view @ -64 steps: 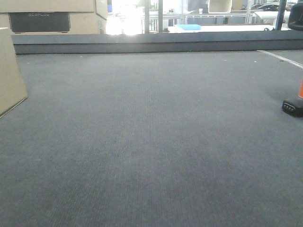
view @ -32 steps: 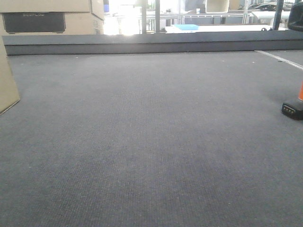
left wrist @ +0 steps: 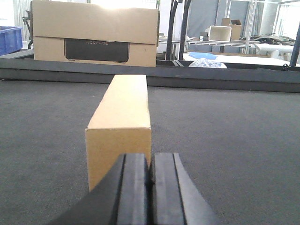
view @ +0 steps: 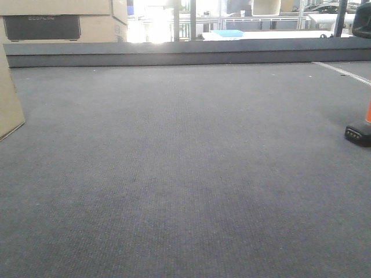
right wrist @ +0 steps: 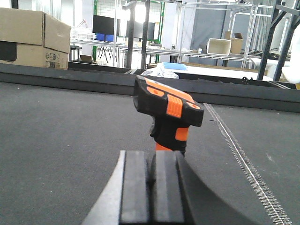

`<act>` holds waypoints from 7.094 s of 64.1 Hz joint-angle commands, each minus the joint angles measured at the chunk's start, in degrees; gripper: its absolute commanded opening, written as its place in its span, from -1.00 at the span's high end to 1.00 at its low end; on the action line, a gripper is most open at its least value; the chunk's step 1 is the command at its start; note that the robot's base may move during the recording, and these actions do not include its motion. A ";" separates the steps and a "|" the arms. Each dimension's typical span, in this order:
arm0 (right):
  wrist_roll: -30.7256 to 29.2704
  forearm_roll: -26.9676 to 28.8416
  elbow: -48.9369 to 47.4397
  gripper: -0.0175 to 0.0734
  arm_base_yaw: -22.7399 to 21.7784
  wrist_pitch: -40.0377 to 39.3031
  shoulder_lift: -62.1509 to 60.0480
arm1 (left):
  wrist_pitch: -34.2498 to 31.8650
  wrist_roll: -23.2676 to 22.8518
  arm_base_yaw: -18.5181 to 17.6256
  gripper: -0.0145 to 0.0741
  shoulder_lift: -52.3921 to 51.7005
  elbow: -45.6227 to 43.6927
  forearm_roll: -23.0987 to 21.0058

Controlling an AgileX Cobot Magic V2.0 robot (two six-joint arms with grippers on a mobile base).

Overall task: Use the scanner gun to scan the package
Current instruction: 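Move the left gripper down over the top of the tan box, then grasp the tan box top with the left gripper and lift it, then hold the box tilted and move the right scanner gun toward it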

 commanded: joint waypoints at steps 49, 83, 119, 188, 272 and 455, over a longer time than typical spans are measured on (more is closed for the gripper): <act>-0.09 -0.29 0.04 0.99 0.05 -1.02 -0.16 | 31.65 0.31 -0.28 0.92 34.37 -41.82 -0.83; -0.09 -0.29 0.04 0.99 0.05 -1.02 -0.16 | 45.67 0.23 -0.28 0.92 65.78 -63.84 -1.49; -0.09 -0.29 0.04 0.99 0.05 -1.02 -0.16 | 54.85 16.05 14.23 0.86 67.62 -65.20 -16.36; -0.09 -0.29 0.04 0.99 0.05 -1.02 -0.16 | 53.48 8.99 10.59 -0.31 78.55 -64.83 -3.68; -0.09 -0.29 0.04 0.99 0.05 -1.02 -0.16 | 39.22 -29.76 -23.77 0.92 79.59 -74.63 -0.13; 10.83 -8.94 -20.71 0.99 0.05 -17.29 62.96 | 25.74 -47.75 -32.08 0.92 81.03 -60.32 14.03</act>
